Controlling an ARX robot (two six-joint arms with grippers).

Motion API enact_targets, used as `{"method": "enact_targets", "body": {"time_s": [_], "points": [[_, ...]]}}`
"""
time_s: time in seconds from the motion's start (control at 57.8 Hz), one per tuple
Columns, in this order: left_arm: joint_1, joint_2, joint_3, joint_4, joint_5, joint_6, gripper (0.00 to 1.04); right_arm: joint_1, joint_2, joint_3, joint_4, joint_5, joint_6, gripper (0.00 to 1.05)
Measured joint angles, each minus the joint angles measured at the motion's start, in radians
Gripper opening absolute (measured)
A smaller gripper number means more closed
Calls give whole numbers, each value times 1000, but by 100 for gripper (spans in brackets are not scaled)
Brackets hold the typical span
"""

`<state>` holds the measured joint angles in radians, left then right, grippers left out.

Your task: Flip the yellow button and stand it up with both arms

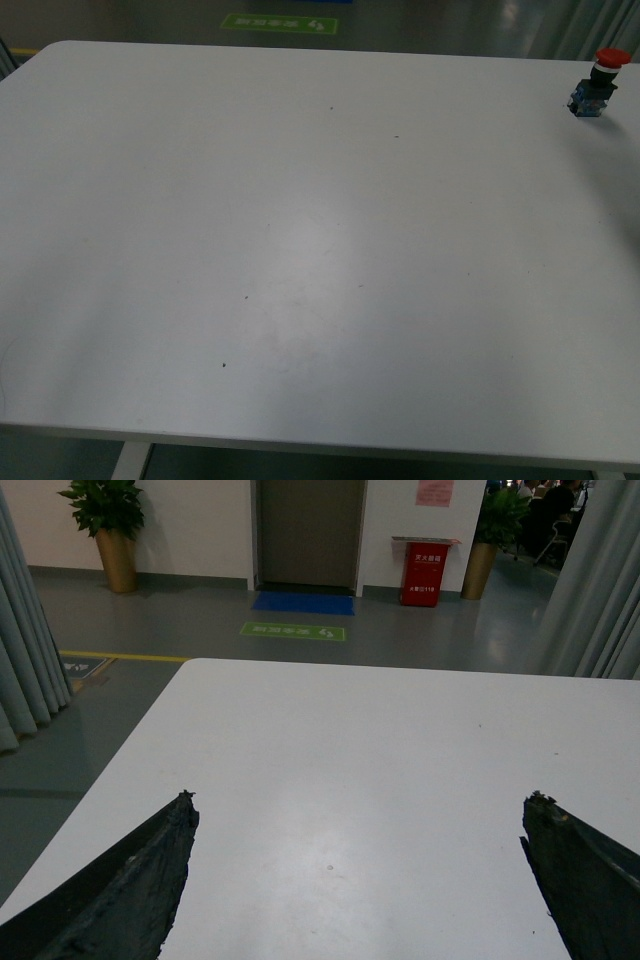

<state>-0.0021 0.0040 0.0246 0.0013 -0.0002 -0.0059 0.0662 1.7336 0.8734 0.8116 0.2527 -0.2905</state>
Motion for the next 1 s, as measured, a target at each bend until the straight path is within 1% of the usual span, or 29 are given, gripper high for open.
{"method": "enact_targets", "body": {"time_s": [0.121,0.225,0.311,0.398,0.536,0.692,1.003], "points": [[0,0,0,0,0,0,98,0,56,11,13,1,-144,32],[0,0,0,0,0,0,98,-3,92,39,5,14,-214,32],[0,0,0,0,0,0,98,-6,121,69,-26,33,-244,32],[0,0,0,0,0,0,98,-10,149,92,-57,41,-250,32],[0,0,0,0,0,0,98,-21,221,115,-55,54,-282,32],[0,0,0,0,0,0,98,-32,276,146,-75,56,-281,32],[0,0,0,0,0,0,98,-45,394,254,-122,63,-226,32]]}}
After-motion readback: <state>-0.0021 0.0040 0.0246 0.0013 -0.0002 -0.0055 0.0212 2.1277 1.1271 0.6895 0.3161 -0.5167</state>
